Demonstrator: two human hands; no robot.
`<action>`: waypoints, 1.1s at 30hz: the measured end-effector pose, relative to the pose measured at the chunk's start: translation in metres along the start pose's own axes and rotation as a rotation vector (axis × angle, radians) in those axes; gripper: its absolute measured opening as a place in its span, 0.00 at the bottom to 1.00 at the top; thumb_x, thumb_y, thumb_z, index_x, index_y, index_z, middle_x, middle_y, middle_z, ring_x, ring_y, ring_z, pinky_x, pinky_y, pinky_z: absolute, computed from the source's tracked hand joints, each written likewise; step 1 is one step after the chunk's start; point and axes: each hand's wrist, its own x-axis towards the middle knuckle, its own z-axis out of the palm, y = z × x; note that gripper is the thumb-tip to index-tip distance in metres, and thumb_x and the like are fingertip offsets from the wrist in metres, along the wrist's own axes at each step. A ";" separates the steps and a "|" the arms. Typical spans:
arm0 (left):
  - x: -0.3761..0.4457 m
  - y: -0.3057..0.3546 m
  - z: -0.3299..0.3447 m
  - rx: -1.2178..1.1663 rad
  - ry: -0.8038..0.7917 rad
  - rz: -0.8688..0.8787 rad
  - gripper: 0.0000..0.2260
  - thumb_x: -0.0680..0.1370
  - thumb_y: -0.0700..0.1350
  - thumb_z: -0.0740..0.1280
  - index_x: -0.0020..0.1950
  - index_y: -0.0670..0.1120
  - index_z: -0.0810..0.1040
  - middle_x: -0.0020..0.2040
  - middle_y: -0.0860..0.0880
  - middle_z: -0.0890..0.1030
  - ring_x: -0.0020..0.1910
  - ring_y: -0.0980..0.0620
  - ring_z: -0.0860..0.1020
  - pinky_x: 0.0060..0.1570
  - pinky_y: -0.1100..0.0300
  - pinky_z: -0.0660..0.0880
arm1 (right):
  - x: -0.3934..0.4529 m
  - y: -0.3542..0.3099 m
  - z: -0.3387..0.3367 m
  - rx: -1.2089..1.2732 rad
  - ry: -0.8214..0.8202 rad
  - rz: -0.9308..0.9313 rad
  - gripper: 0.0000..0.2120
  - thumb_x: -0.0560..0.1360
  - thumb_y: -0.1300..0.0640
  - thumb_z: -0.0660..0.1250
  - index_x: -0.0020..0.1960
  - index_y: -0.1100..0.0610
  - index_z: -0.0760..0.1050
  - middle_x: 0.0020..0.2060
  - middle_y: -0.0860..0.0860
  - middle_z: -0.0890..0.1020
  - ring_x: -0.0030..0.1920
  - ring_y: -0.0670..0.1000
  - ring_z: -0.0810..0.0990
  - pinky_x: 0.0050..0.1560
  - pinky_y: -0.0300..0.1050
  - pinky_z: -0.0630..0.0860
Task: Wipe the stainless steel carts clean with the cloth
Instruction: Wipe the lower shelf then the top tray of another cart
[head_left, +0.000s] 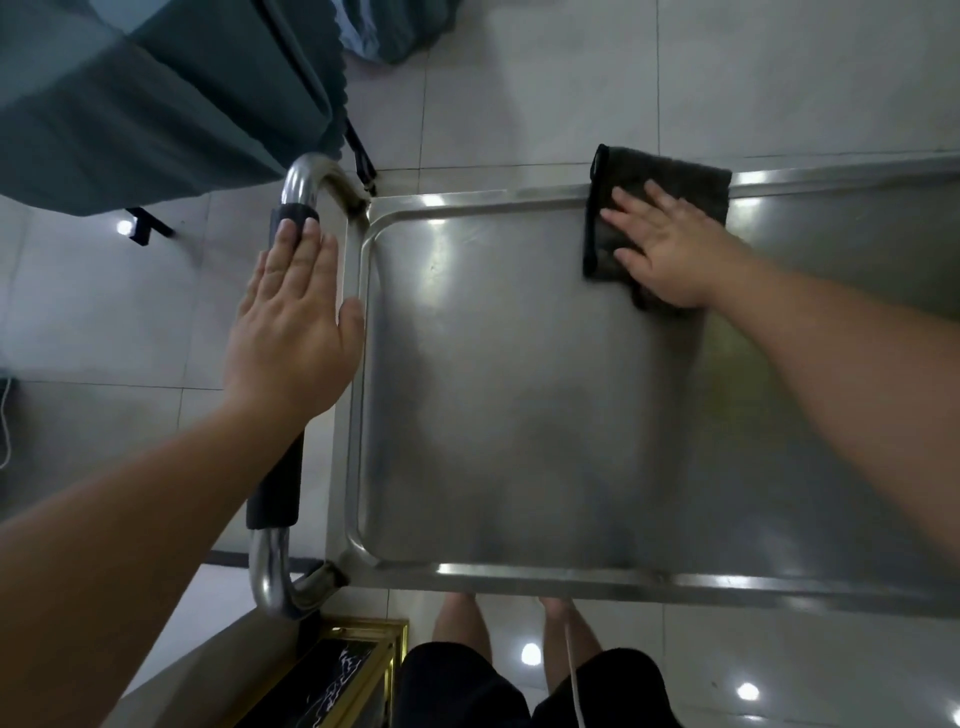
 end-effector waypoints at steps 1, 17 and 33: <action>0.000 0.001 -0.002 -0.003 -0.005 -0.002 0.31 0.87 0.58 0.47 0.88 0.46 0.50 0.88 0.49 0.46 0.85 0.55 0.39 0.84 0.51 0.41 | 0.007 0.002 -0.004 -0.003 -0.002 0.003 0.29 0.85 0.41 0.53 0.85 0.44 0.53 0.85 0.43 0.49 0.85 0.53 0.45 0.82 0.56 0.47; -0.001 -0.003 0.002 -0.013 -0.022 0.004 0.31 0.87 0.59 0.48 0.88 0.48 0.48 0.88 0.51 0.45 0.85 0.57 0.38 0.84 0.48 0.43 | -0.337 -0.028 0.144 -0.044 -0.078 -0.244 0.28 0.86 0.39 0.50 0.85 0.45 0.57 0.83 0.44 0.61 0.83 0.54 0.57 0.83 0.54 0.49; 0.002 -0.009 0.010 0.004 0.039 0.020 0.32 0.87 0.61 0.50 0.88 0.48 0.50 0.88 0.51 0.48 0.85 0.58 0.38 0.84 0.49 0.44 | -0.039 0.081 -0.001 0.057 0.048 0.167 0.30 0.85 0.40 0.50 0.85 0.47 0.54 0.85 0.46 0.50 0.85 0.56 0.47 0.82 0.58 0.47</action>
